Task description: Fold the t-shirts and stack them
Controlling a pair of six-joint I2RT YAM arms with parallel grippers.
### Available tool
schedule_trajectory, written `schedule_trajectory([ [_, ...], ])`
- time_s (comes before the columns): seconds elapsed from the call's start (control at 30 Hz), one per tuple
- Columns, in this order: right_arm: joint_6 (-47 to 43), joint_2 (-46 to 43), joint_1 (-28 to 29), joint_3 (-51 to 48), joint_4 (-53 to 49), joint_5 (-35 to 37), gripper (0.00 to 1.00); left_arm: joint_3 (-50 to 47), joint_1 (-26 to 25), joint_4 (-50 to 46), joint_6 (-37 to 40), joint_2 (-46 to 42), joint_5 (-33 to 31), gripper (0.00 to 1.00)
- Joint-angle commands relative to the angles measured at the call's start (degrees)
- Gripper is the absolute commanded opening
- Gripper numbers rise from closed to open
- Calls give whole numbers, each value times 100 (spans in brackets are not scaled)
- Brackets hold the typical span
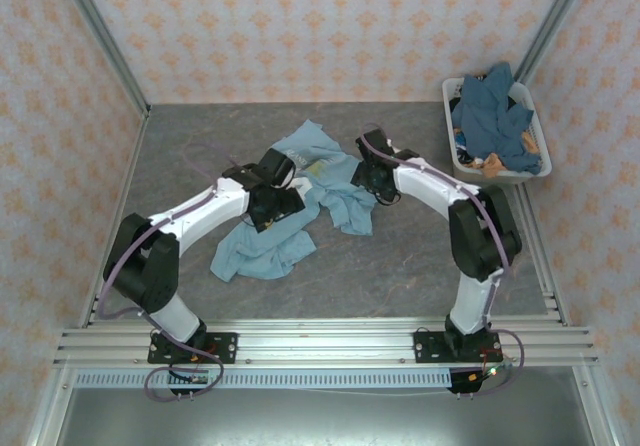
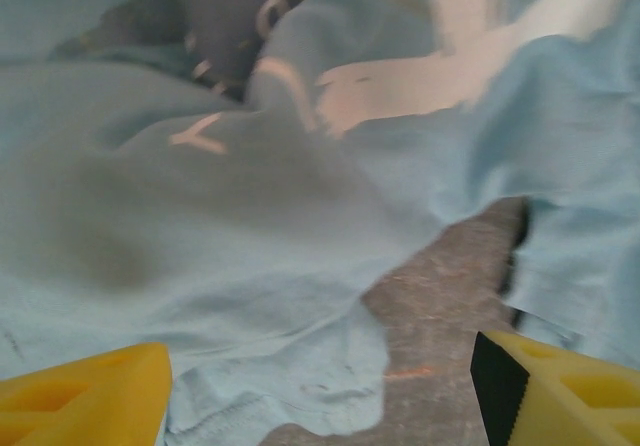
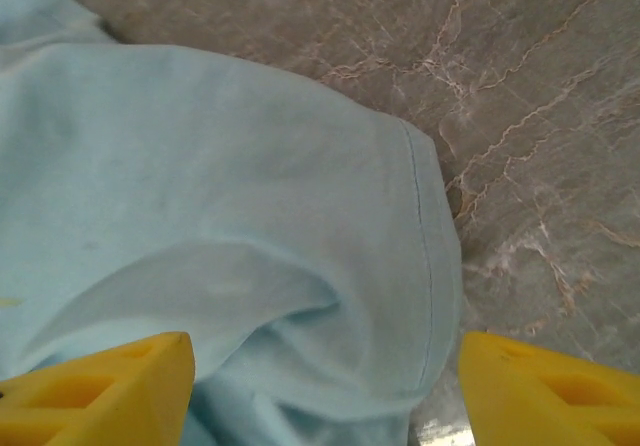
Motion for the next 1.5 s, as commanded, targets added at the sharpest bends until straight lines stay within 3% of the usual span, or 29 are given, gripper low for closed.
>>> schedule_trajectory([
  [0.0, -111, 358, -114, 300, -261, -168, 70, -115, 31, 244, -365, -42, -20, 80],
  [0.1, -52, 676, -160, 371, -222, -348, 65, 15, 1, 376, -152, -6, 124, 80],
  [0.17, 52, 788, -191, 396, -199, -415, 55, 251, -109, 412, 138, 24, 158, 81],
  [0.23, 182, 741, -243, 369, -126, -462, 32, 649, -355, 407, 631, 131, 157, 83],
  [0.33, 360, 281, -329, 178, 188, -659, 9, 1326, -743, 155, 1275, 520, -34, 86],
  [0.43, 346, -191, -407, 238, 15, -982, 6, 1781, -968, 59, 1586, 988, -302, 89],
  [0.47, 322, -302, -431, 295, -176, -1087, 8, 1875, -1008, 99, 1630, 1118, -355, 89],
  [0.5, 291, -444, -437, 394, -537, -1092, 20, 2003, -1051, 147, 1679, 1253, -443, 90],
  [0.57, 321, -708, -455, 461, -1269, -665, 57, 2321, -1160, 232, 1834, 1512, -598, 92],
  [0.63, 472, -1186, -551, 332, -1968, 56, 75, 2793, -1313, 212, 2055, 1931, -822, 94],
  [0.73, 618, -2083, -922, -157, -2181, 456, 79, 3530, -1564, 8, 2332, 2577, -1254, 96],
  [0.87, 509, -2978, -1227, -312, -2273, 451, 80, 4643, -1880, -576, 2762, 3617, -2067, 100],
  [1.03, 557, -3545, -1242, -420, -2444, 428, 79, 6201, -1964, -1809, 2457, 4975, -2836, 99],
  [1.1, 548, -3696, -1259, -533, -2462, 387, 78, 6409, -1919, -1885, 2420, 5214, -2765, 88],
  [1.13, 530, -3767, -1265, -595, -2477, 358, 76, 6406, -1894, -1783, 2420, 5236, -2637, 75],
  [1.17, 536, -3823, -1260, -648, -2504, 353, 75, 6389, -1873, -1647, 2428, 5238, -2519, 60],
  [1.23, 553, -3919, -1268, -798, -2524, 370, 72, 6467, -1859, -1372, 2479, 5200, -2193, 12],
  [1.27, 556, -4040, -1275, -861, -2515, 392, 72, 6580, -1868, -1305, 2484, 5190, -2058, 0],
  [1.47, 589, -4516, -1463, -1178, -2515, 529, 62, 8493, -1902, -1191, 2194, 5339, -993, 0],
])
